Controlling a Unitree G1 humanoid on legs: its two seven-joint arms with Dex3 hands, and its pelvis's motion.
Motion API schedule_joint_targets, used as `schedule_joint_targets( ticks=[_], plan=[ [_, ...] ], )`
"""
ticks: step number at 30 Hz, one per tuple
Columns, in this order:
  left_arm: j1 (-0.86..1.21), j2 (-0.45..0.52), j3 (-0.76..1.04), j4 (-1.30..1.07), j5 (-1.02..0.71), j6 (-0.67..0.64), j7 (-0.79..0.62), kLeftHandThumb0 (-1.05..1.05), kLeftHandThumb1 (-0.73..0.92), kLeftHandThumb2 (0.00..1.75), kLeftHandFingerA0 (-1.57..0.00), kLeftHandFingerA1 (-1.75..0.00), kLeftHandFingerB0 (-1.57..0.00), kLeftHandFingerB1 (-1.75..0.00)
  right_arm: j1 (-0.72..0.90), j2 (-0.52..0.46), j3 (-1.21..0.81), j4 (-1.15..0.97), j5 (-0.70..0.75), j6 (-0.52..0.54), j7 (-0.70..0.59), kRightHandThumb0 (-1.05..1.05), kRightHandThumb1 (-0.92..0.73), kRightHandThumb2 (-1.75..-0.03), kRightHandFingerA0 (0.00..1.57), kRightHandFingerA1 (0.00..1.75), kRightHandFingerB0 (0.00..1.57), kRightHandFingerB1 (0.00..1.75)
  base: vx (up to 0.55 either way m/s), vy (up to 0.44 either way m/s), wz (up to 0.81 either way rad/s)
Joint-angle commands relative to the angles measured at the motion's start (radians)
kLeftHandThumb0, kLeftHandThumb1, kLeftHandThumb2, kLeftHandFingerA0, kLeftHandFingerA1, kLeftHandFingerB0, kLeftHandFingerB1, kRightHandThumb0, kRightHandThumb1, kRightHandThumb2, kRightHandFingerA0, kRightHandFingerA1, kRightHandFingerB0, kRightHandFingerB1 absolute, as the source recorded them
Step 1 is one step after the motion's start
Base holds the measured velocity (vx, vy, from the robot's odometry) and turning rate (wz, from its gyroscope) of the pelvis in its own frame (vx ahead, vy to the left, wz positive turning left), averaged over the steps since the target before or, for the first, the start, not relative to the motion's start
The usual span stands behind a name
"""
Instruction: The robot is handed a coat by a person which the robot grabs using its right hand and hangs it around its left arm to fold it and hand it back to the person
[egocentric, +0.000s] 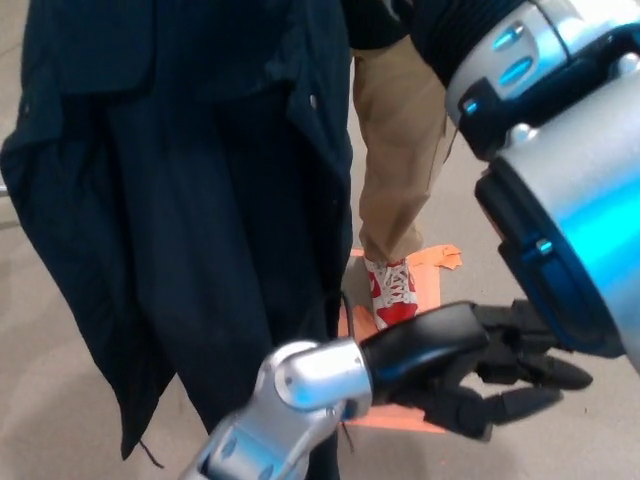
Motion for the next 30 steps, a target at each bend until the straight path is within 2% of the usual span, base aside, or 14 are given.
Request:
schedule_joint_targets(
  ticks=[1, 12, 13, 14, 15, 16, 18, 19, 20, 21, 22, 23, 28, 30],
  plan=[
    [0.042, 0.004, -0.027, -0.019, 0.013, 0.025, 0.024, -0.66, 0.92, 0.72, -0.23, -0.33, -0.21, -0.31, 0.009, 0.008, 0.003, -0.026, 0.011, -0.004, -0.038, -0.38, -0.86, -0.65, 1.08, 1.09, 0.87, 0.84, 0.00, 0.000, 0.00],
    [0.096, -0.032, -0.107, 0.006, 0.016, 0.012, 0.049, -0.66, 0.92, 0.72, -0.23, -0.33, -0.21, -0.31, 0.078, -0.014, 0.017, -0.045, 0.003, 0.000, -0.043, -0.38, -0.86, -0.65, 1.08, 1.09, 0.87, 0.84, 0.00, 0.000, 0.00],
    [-0.041, -0.026, 0.007, 0.301, 0.037, 0.016, 0.248, -0.35, 0.54, 1.08, 0.00, -0.46, 0.00, -0.44, 0.170, -0.009, 0.019, -0.375, 0.092, 0.070, 0.143, -0.37, -0.86, -0.65, 1.23, 0.71, 1.11, 0.87, 0.00, 0.000, 0.00],
    [-0.251, -0.017, 0.182, 0.744, 0.065, 0.021, 0.546, -0.35, 0.54, 1.08, 0.00, -0.46, 0.00, -0.44, 0.305, 0.001, 0.020, -0.870, 0.225, 0.177, 0.424, -0.37, -0.86, -0.65, 1.23, 0.71, 1.11, 0.87, 0.00, 0.000, 0.00],
    [-0.240, -0.037, 0.229, 0.793, -0.022, -0.030, 0.455, -0.82, 0.92, 0.69, -0.02, -0.24, -0.08, -0.25, 0.316, -0.012, 0.011, -0.911, 0.229, 0.222, 0.438, -0.37, -0.86, -0.65, 1.23, 0.69, 1.10, 0.82, 0.00, 0.000, 0.00],
    [-0.220, -0.040, 0.232, 0.803, -0.029, -0.040, 0.450, -0.81, 0.73, 1.04, 0.00, -0.27, -0.13, -0.32, 0.318, -0.030, 0.004, -0.930, 0.228, 0.235, 0.452, -0.35, -0.84, -0.66, 1.22, 0.75, 1.07, 0.85, 0.00, 0.000, 0.00],
    [-0.192, -0.048, 0.240, 0.828, -0.038, -0.066, 0.440, -0.82, 0.73, 1.02, -0.05, -0.24, -0.09, -0.29, 0.320, -0.072, -0.010, -0.962, 0.228, 0.250, 0.488, -0.37, -0.86, -0.65, 1.20, 0.85, 1.08, 0.86, 0.00, 0.000, 0.00],
    [-0.182, -0.054, 0.254, 0.837, -0.046, -0.058, 0.449, -0.81, 0.70, 1.01, -0.07, -0.29, -0.09, -0.35, 0.314, -0.088, -0.033, -1.003, 0.232, 0.330, 0.508, -0.37, -0.85, -0.66, 1.21, 0.86, 1.01, 0.98, 0.00, 0.000, 0.00],
    [-0.178, -0.060, 0.267, 0.838, -0.056, -0.059, 0.447, -0.79, 0.70, 1.00, -0.07, -0.32, -0.07, -0.34, 0.303, -0.120, -0.044, -1.032, 0.224, 0.379, 0.535, -0.38, -0.87, -0.65, 1.23, 0.80, 0.78, 0.79, 0.00, 0.000, 0.00],
    [-0.178, -0.063, 0.273, 0.842, -0.060, -0.063, 0.445, -0.79, 0.70, 1.00, -0.07, -0.32, -0.07, -0.34, 0.300, -0.133, -0.049, -1.047, 0.218, 0.399, 0.549, -0.38, -0.87, -0.65, 1.23, 0.80, 0.78, 0.79, 0.00, 0.000, 0.00],
    [-0.184, -0.056, 0.285, 0.848, -0.066, -0.053, 0.435, -0.71, 0.68, 1.01, -0.04, -0.35, -0.04, -0.36, 0.288, -0.195, -0.069, -1.062, 0.227, 0.386, 0.599, -0.39, -0.90, -0.66, 1.24, 0.71, 1.01, 0.94, 0.00, 0.000, 0.00],
    [-0.198, -0.051, 0.292, 0.855, -0.067, -0.049, 0.435, -0.79, 0.70, 1.00, -0.08, -0.33, -0.08, -0.35, 0.275, -0.228, -0.080, -1.068, 0.229, 0.390, 0.625, -0.41, -0.89, -0.66, 1.25, 0.68, 1.13, 0.84, 0.00, 0.000, 0.00],
    [-0.242, -0.043, 0.338, 0.914, -0.077, -0.081, 0.432, -0.80, 0.68, 0.99, -0.08, -0.32, -0.08, -0.36, 0.268, -0.280, -0.089, -1.162, 0.209, 0.437, 0.678, -0.41, -0.84, -0.67, 1.24, 0.64, 1.16, 0.79, 0.00, 0.000, 0.00],
    [-0.260, -0.041, 0.354, 0.932, -0.077, -0.096, 0.435, -0.73, 0.65, 1.00, -0.04, -0.35, -0.04, -0.38, 0.274, -0.275, -0.088, -1.178, 0.221, 0.417, 0.679, -0.40, -0.86, -0.65, 1.23, 0.70, 1.15, 0.79, 0.00, 0.000, 0.00]
  ],
)
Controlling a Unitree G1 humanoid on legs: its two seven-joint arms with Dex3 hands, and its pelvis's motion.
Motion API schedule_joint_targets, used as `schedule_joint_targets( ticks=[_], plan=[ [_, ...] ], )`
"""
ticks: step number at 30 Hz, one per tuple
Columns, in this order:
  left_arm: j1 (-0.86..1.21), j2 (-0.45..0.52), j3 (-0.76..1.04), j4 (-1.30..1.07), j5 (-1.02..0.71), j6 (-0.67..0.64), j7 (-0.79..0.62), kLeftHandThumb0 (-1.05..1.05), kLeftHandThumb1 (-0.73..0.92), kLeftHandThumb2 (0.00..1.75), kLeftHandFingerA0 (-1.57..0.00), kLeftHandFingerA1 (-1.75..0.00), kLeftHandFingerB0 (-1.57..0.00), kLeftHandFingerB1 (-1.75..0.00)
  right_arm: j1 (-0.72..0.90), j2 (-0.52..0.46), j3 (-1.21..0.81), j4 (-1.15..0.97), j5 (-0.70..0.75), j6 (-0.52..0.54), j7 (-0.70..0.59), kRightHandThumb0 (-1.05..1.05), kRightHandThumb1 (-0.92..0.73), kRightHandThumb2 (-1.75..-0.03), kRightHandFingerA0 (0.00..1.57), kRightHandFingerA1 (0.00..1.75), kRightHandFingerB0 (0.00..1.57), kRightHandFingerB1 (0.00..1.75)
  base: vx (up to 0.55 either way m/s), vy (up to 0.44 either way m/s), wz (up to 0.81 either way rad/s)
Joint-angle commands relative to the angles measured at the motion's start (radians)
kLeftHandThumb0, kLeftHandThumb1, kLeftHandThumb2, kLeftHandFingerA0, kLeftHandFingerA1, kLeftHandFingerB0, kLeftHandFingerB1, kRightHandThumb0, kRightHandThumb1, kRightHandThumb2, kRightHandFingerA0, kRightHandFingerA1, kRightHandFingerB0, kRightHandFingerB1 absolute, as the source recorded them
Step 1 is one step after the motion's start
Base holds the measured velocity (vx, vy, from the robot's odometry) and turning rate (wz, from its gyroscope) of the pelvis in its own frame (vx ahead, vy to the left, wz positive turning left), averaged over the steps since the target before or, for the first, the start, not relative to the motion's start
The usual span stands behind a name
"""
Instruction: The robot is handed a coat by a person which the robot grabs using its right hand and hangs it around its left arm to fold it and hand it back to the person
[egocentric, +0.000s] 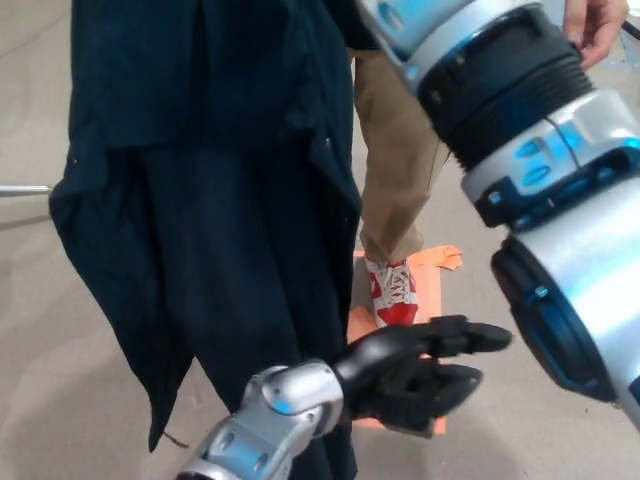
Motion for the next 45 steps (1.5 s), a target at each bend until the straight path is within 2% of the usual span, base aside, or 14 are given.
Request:
schedule_joint_targets(
  ticks=[1, 5, 9, 10, 12, 14, 15, 16, 17, 18, 23, 45],
  plan=[
    [-0.163, -0.018, 0.258, 0.443, -0.071, -0.100, 0.294, -0.73, 0.65, 1.00, -0.04, -0.36, -0.05, -0.37, -0.019, -0.227, -0.077, -0.692, 0.208, 0.289, 0.486, -0.41, -0.85, -0.68, 1.26, 0.67, 1.16, 0.77, 0.00, 0.000, 0.00],
    [-0.200, -0.020, 0.279, 0.470, -0.065, -0.105, 0.300, -0.80, 0.68, 0.99, -0.07, -0.33, -0.08, -0.35, -0.023, -0.220, -0.080, -0.725, 0.229, 0.318, 0.499, -0.41, -0.86, -0.68, 1.27, 0.67, 1.17, 0.78, 0.00, 0.000, 0.00],
    [-0.248, -0.019, 0.301, 0.492, -0.054, -0.101, 0.309, -0.80, 0.69, 0.99, -0.08, -0.32, -0.08, -0.34, -0.022, -0.196, -0.068, -0.799, 0.226, 0.410, 0.510, -0.42, -0.87, -0.68, 1.26, 0.63, 1.16, 0.77, 0.00, 0.000, 0.00],
    [-0.254, -0.019, 0.303, 0.495, -0.053, -0.102, 0.309, -0.81, 0.69, 0.99, -0.08, -0.31, -0.08, -0.33, -0.017, -0.188, -0.066, -0.809, 0.226, 0.414, 0.506, -0.42, -0.88, -0.66, 1.25, 0.73, 1.17, 0.77, 0.00, 0.000, 0.00],
    [-0.272, -0.021, 0.314, 0.512, -0.044, -0.108, 0.309, -0.79, 0.70, 0.99, -0.07, -0.30, -0.07, -0.32, 0.008, -0.155, -0.058, -0.839, 0.231, 0.412, 0.488, -0.41, -0.86, -0.68, 1.28, 0.76, 1.21, 0.77, 0.00, 0.000, 0.00],
    [-0.300, -0.024, 0.324, 0.512, -0.042, -0.114, 0.307, -0.77, 0.69, 0.98, -0.07, -0.31, -0.07, -0.34, 0.037, -0.116, -0.027, -0.879, 0.223, 0.431, 0.483, -0.38, -0.88, -0.66, 1.27, 0.64, 1.16, 0.78, 0.00, 0.000, 0.00],
    [-0.312, -0.026, 0.330, 0.516, -0.042, -0.116, 0.306, -0.77, 0.69, 0.98, -0.07, -0.31, -0.07, -0.34, 0.044, -0.105, -0.026, -0.887, 0.236, 0.442, 0.488, -0.38, -0.88, -0.66, 1.27, 0.64, 1.16, 0.78, 0.00, 0.000, 0.00],
    [-0.345, -0.035, 0.343, 0.518, -0.050, -0.119, 0.294, -0.66, 0.70, 1.01, -0.01, -0.30, -0.02, -0.34, 0.069, -0.079, -0.017, -0.898, 0.259, 0.405, 0.486, -0.35, -0.89, -0.66, 1.26, 0.67, 1.12, 0.78, 0.00, 0.000, 0.00],
    [-0.365, -0.039, 0.339, 0.523, -0.035, -0.131, 0.307, -0.69, 0.70, 1.03, -0.02, -0.32, -0.05, -0.35, 0.076, -0.064, -0.009, -0.911, 0.259, 0.427, 0.487, -0.37, -0.89, -0.66, 1.26, 0.73, 1.12, 0.82, 0.00, 0.000, 0.00],
    [-0.380, -0.040, 0.330, 0.526, -0.014, -0.146, 0.328, -0.36, 0.51, 1.09, 0.00, -0.48, 0.00, -0.45, 0.085, -0.051, 0.003, -0.917, 0.254, 0.431, 0.483, -0.37, -0.89, -0.66, 1.26, 0.76, 1.12, 0.83, 0.00, 0.000, 0.00],
    [-0.452, -0.037, 0.298, 0.557, 0.057, -0.211, 0.359, -0.33, 0.57, 1.14, -0.01, -0.49, -0.01, -0.45, 0.130, 0.038, 0.032, -0.908, 0.305, 0.409, 0.475, -0.37, -0.87, -0.66, 1.21, 0.74, 1.11, 0.78, 0.00, 0.000, 0.00],
    [-0.512, -0.036, 0.347, 0.646, 0.083, -0.273, 0.376, -0.33, 0.57, 1.14, -0.01, -0.49, -0.01, -0.45, 0.114, 0.026, 0.035, -0.936, 0.328, 0.456, 0.491, -0.37, -0.87, -0.66, 1.21, 0.74, 1.11, 0.78, 0.00, 0.000, 0.00]
  ],
)
